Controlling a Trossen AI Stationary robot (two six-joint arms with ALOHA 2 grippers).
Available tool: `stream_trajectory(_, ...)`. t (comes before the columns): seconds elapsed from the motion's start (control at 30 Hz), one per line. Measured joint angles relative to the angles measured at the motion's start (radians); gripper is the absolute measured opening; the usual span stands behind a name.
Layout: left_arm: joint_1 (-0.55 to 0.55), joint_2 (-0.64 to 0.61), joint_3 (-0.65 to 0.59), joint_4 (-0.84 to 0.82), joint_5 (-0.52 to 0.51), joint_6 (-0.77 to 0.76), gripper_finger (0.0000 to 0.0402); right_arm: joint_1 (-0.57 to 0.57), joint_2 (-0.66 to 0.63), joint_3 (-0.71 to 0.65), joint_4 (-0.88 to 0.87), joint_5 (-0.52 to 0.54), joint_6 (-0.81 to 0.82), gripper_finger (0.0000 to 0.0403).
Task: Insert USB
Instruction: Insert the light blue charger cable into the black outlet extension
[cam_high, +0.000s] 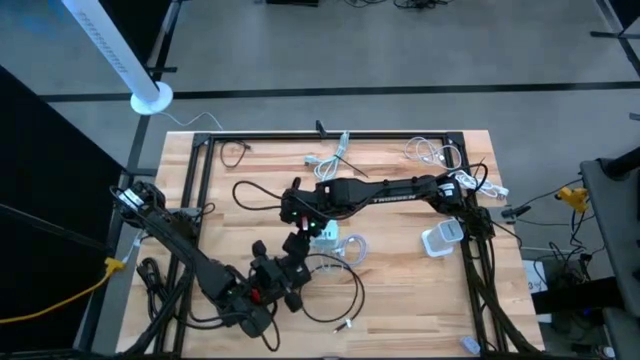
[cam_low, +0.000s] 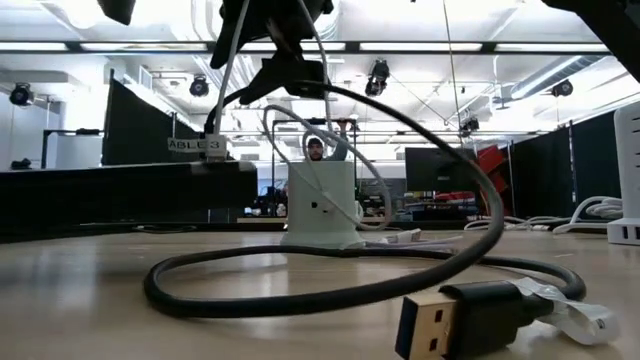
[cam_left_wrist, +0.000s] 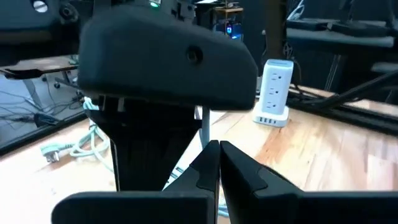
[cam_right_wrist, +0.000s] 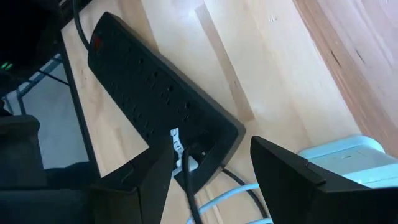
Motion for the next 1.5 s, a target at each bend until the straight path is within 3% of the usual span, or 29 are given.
stream_trajectory(0.43,0.034,-0.001,-0.088,-0.091,0.036,-0.180,0.0000,0.024,0.001,-0.014,-0.003,0.024,0.107,0.0199)
stream_trajectory(0.83,0.019,-0.058,-0.084,-0.074,0.007,-0.146,0.0000,0.011,0.002,-0.115,-0.006,0.027,0.367,0.0199)
stream_trajectory(1.07,0.018,-0.078,-0.085,-0.112,-0.004,-0.115,0.0000,0.005,0.002,-0.128,0.050,0.038,0.406,0.0199)
stream_trajectory(1.13,0.017,-0.079,-0.085,-0.110,-0.011,-0.128,0.0000,0.005,0.002,-0.129,0.066,0.073,0.426,0.0199)
stream_trajectory(1.27,0.019,-0.080,-0.086,-0.107,0.002,-0.133,0.0000,0.008,-0.001,-0.133,0.077,0.242,0.481,0.0199)
stream_trajectory(1.5,0.020,-0.084,-0.081,-0.076,-0.001,-0.172,0.0000,-0.005,0.006,-0.133,0.179,0.358,0.602,0.0199)
